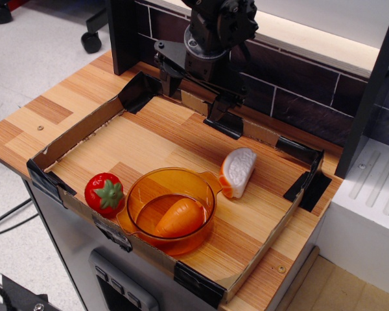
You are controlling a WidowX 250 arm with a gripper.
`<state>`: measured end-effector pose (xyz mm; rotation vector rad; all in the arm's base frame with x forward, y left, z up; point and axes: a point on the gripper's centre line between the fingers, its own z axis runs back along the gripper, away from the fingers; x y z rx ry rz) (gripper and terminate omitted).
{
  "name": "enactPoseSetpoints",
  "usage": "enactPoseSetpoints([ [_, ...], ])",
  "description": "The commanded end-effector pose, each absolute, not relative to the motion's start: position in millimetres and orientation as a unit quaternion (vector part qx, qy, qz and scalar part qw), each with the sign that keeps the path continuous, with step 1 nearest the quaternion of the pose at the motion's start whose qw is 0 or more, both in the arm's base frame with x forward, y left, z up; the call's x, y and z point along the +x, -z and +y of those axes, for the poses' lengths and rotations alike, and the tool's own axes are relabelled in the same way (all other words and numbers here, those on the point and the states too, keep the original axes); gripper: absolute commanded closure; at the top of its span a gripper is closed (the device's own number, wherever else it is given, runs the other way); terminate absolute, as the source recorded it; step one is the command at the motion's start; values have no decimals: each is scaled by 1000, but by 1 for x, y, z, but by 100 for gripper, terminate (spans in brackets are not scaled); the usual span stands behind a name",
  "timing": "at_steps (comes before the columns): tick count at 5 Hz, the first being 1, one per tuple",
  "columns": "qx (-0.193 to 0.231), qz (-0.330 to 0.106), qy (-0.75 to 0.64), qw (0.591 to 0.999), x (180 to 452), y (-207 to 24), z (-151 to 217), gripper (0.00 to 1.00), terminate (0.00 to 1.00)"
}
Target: Take carrot out of pot
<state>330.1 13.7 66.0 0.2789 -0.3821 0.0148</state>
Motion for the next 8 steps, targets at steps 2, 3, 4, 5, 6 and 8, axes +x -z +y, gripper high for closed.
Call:
enactPoseSetpoints([
  [2,103,-211,3,972,321,-97,16,0,0],
  [3,75,-199,55,976,301,-129,19,0,0],
  [4,33,-118,125,985,281,-134,20,0,0],
  [5,28,-49,193,980,262,-119,22,0,0],
  [6,16,-29,248,968,248,-98,12,0,0],
  [8,24,-40,288,956,234,-64,-8,0,0],
])
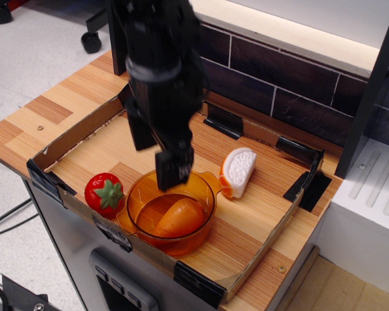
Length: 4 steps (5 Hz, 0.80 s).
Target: Take carrot out of pot
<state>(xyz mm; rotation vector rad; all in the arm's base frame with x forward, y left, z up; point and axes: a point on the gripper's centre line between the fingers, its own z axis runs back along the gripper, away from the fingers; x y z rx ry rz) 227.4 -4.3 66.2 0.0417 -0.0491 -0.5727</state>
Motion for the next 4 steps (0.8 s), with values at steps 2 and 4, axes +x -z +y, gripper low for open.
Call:
enactPoseSetpoints([
  [2,20,-29,278,960,234,-50,-18,0,0],
  [4,32,-16,276,961,228,-30,-16,0,0],
])
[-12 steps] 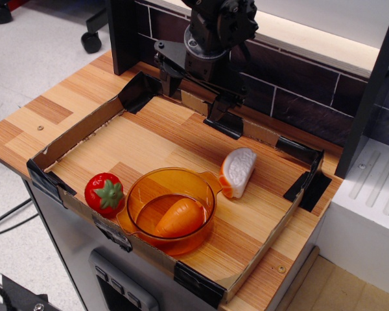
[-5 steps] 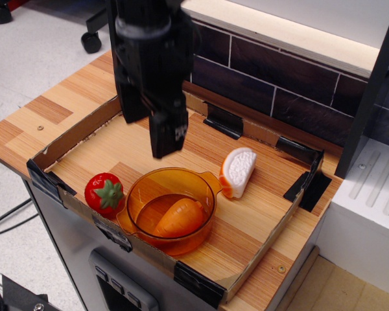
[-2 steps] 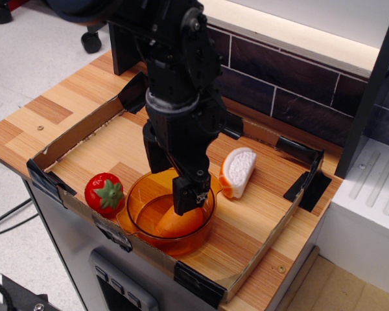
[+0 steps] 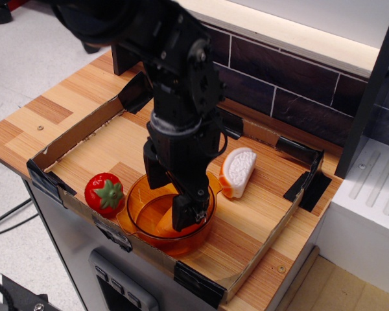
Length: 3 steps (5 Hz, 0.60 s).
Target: Take carrot out of pot
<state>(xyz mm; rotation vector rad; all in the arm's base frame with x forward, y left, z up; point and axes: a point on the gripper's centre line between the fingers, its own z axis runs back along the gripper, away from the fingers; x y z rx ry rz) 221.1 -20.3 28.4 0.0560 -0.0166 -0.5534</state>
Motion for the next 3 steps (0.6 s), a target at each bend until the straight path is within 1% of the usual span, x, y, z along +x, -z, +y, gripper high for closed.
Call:
enactPoseSetpoints([
  [1,32,-6,274,961,227,-22,-19,0,0],
  [3,39,-1,273,961,227,-14,-21,0,0],
])
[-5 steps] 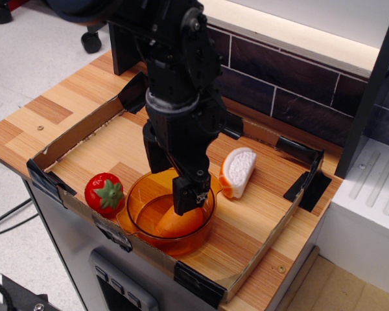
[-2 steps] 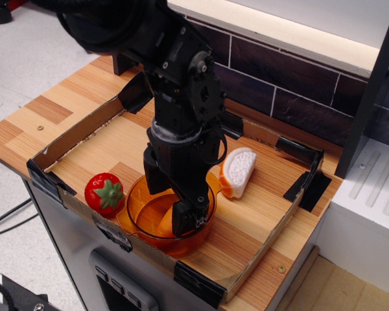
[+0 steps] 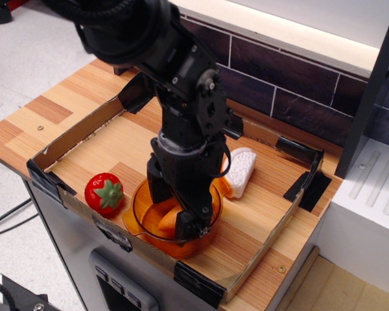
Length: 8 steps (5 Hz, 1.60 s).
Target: Take carrot out of pot
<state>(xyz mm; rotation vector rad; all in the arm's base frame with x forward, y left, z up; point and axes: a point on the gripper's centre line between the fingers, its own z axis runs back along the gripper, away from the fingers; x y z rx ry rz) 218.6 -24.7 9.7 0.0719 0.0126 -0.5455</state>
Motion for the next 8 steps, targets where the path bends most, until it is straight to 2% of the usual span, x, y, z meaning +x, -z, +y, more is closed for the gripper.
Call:
enactPoseSetpoints([
  [1,41,-2,270,962,226,-14,-19,100,0],
  [2,42,-19,258,965,225,-30,-13,100,0],
  [4,28,-83,218,972,243,-89,-13,100,0],
  [5,31,-90,203,975,261,-94,-25,100,0],
  [7,41,-64,180,981,300,-72,-64,100,0],
  [8,53,-53,179,981,309,-59,-76,100,0],
])
